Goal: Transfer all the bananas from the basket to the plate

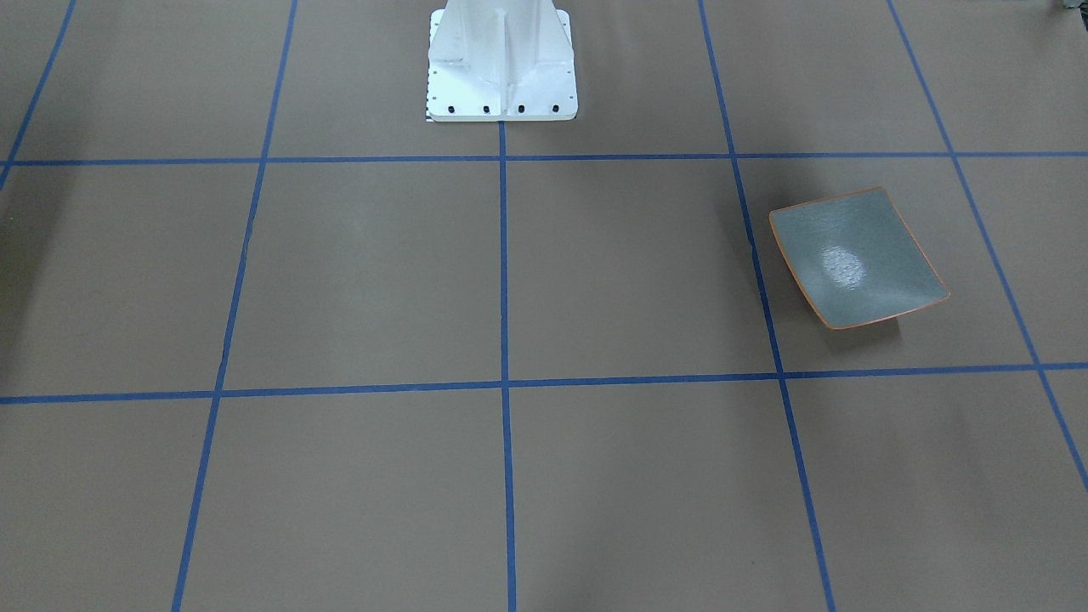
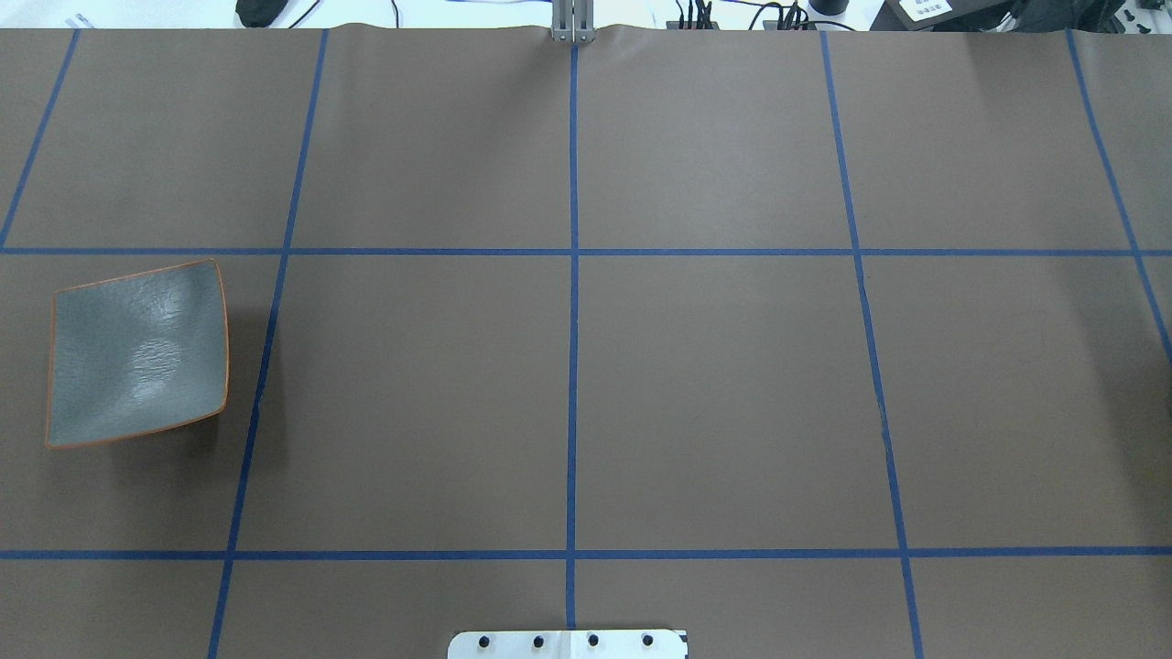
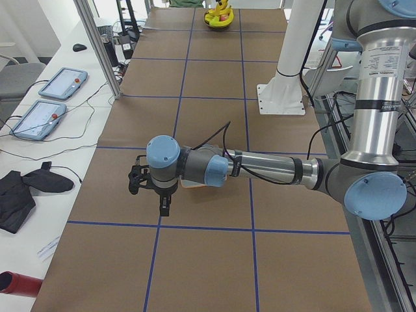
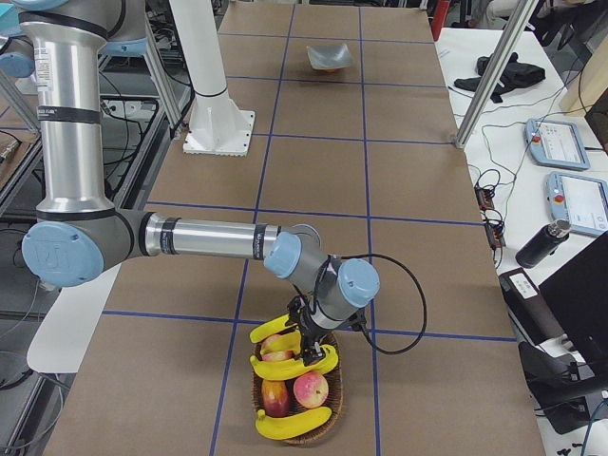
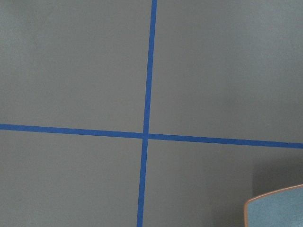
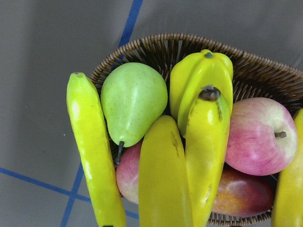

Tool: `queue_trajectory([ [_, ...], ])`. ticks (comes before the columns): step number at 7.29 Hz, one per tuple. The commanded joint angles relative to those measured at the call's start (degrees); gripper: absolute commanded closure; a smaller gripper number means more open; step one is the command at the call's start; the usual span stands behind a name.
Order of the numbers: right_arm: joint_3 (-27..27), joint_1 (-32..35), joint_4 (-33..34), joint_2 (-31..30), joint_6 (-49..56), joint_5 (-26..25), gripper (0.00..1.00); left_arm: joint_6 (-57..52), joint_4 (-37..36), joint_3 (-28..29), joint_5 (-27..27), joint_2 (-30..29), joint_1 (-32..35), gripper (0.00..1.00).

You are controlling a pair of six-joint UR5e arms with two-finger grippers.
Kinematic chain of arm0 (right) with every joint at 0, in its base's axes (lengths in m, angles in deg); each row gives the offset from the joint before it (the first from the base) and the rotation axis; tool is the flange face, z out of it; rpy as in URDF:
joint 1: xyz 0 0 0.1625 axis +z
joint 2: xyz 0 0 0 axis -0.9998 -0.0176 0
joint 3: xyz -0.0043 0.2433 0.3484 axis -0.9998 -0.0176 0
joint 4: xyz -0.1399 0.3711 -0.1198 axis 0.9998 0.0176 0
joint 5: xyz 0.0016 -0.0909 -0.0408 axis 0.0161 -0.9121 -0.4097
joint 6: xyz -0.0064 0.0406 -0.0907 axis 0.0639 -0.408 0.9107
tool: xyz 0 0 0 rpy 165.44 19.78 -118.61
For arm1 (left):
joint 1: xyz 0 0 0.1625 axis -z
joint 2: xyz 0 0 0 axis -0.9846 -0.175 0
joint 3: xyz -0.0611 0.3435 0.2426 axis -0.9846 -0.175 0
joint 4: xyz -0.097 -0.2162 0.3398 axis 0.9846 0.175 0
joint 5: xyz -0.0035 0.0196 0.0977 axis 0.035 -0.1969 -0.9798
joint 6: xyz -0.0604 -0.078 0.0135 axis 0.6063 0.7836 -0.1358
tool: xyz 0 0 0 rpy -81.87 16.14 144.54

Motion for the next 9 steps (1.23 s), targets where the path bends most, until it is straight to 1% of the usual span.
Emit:
queue_trajectory([
  [1,0.0,0.0,0.0,-0.5,0.0,-0.1,0.17,0.0,0.0,0.0,0.0,-0.1,0.0,0.0],
  [2,-0.4,0.0,-0.1,-0.6,0.1,-0.3,0.22,0.0,0.0,-0.5,0.0,-0.1,0.0,0.0],
  [4,-0.8,0.0,-0.1,-0.6,0.1,-0.3,0.25,0.0,0.0,-1.1,0.0,0.0,0.1,0.0],
  [5,-0.9,-0.1,-0.1,-0.6,0.0,-0.3,0.33,0.0,-0.1,-1.1,0.0,0.0,0.1,0.0],
  [6,-0.9,-0.1,-0.1,-0.6,0.0,-0.3,0.44,0.0,-0.1,-1.2,0.0,0.0,0.1,0.0],
  [8,-0.9,-0.3,-0.1,-0.5,-0.1,-0.2,0.73,0.0,-0.1,-1.2,0.0,0.0,0.1,0.0],
  [9,-0.7,-0.5,-0.2,-0.4,-0.1,-0.2,0.91,0.0,-0.1,-1.2,0.0,0.0,0.1,0.0],
])
